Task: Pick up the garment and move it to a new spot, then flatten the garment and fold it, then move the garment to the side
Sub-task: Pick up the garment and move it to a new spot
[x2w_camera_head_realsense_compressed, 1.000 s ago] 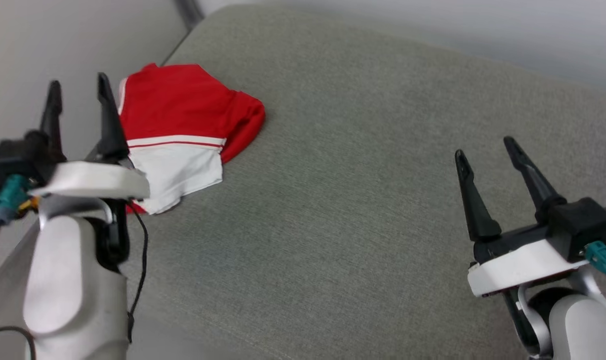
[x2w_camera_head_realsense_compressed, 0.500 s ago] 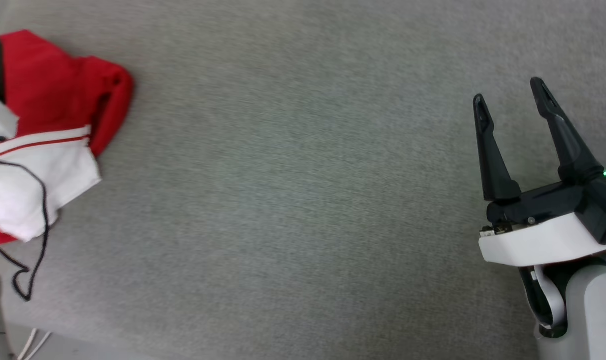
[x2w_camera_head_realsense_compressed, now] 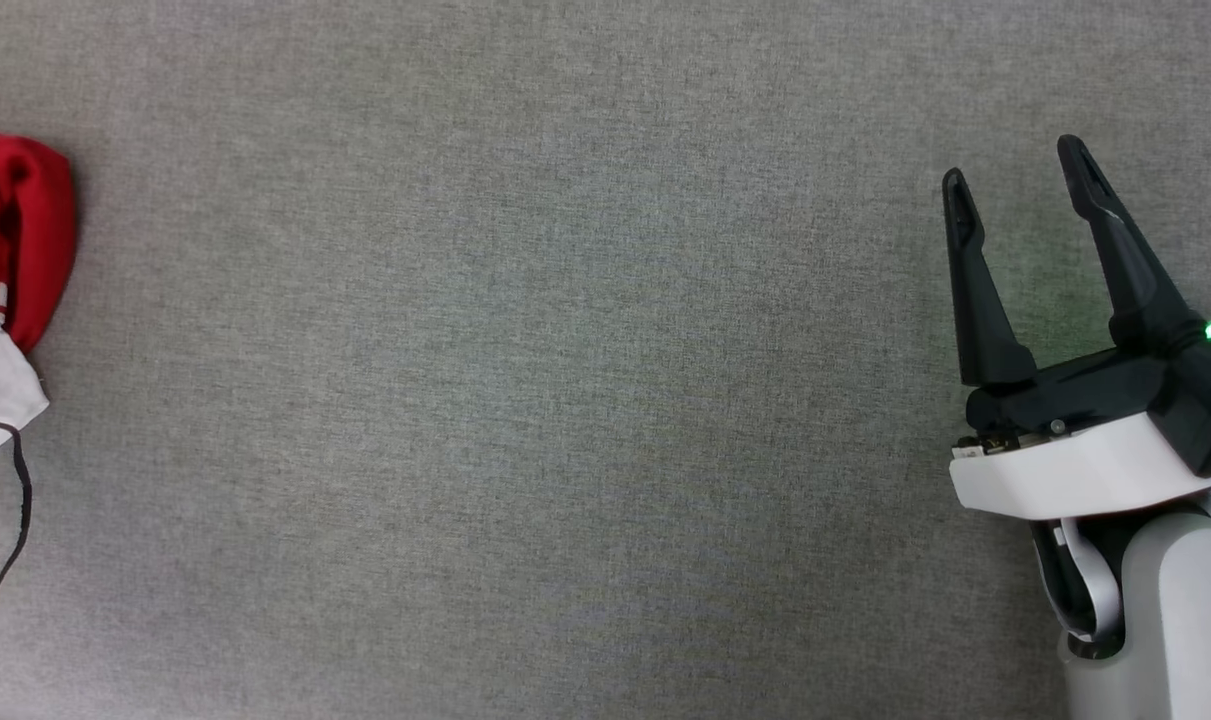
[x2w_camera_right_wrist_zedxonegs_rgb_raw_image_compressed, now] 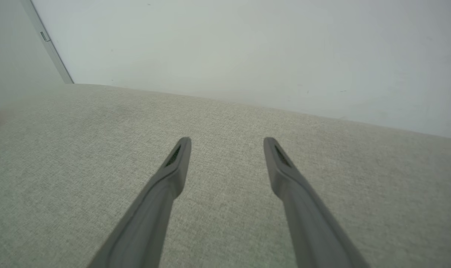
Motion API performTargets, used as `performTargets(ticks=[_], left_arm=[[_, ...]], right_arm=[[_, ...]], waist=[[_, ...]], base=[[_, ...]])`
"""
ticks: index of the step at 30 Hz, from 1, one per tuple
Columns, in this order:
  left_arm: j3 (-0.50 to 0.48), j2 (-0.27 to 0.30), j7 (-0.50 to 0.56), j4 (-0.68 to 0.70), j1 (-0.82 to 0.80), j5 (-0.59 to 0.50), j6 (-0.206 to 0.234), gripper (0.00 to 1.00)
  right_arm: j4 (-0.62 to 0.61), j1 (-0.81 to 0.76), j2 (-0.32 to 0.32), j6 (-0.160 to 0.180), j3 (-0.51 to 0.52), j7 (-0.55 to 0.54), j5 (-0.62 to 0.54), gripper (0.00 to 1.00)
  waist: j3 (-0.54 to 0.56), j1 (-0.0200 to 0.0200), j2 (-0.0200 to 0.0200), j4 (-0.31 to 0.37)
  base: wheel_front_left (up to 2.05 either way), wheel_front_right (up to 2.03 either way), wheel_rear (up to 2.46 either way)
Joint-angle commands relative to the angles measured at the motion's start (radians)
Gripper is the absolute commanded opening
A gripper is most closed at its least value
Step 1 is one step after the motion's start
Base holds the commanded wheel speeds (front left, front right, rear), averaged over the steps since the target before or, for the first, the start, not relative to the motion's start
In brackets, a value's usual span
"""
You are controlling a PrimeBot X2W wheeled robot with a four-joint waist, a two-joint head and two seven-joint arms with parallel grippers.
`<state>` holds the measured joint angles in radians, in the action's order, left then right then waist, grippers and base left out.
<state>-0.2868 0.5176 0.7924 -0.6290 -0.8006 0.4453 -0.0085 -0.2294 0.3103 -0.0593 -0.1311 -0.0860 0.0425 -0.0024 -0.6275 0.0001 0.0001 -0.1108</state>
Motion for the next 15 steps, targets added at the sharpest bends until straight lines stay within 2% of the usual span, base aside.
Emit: performTargets(ticks=[1,2,3,8,15], left_arm=[[0.020,-0.052,0.054,-0.058,0.069,0.007,0.000,1.00],[0.021,-0.050,0.045,-0.049,0.072,0.005,-0.007,0.44],[0.021,-0.048,0.031,-0.042,0.075,0.007,-0.010,0.00],[0.020,-0.023,-0.090,-0.002,0.059,-0.012,-0.028,0.00],[0.036,-0.004,-0.366,0.031,0.031,-0.080,-0.021,0.00]], right_arm=[[0.001,0.016,0.004,0.001,0.001,0.002,0.000,1.00],[0.002,0.016,0.005,0.001,0.002,0.001,0.000,1.00],[0.004,0.015,0.005,0.001,0.002,0.001,0.001,1.00],[0.019,-0.006,0.006,0.001,0.003,0.007,0.010,1.00],[0.047,-0.052,0.009,0.001,0.019,0.017,0.023,1.00]], waist=[[0.007,-0.0001,-0.0001,0.000],[0.011,-0.0001,-0.0001,-0.001],[0.017,-0.0001,-0.0001,-0.001],[0.070,-0.0001,-0.0001,-0.009],[0.189,-0.0001,-0.0001,-0.021]], base=[[0.00,0.00,0.00],[0.00,0.00,0.00],[0.00,0.00,0.00],[0.00,0.00,0.00],[0.00,0.00,0.00]])
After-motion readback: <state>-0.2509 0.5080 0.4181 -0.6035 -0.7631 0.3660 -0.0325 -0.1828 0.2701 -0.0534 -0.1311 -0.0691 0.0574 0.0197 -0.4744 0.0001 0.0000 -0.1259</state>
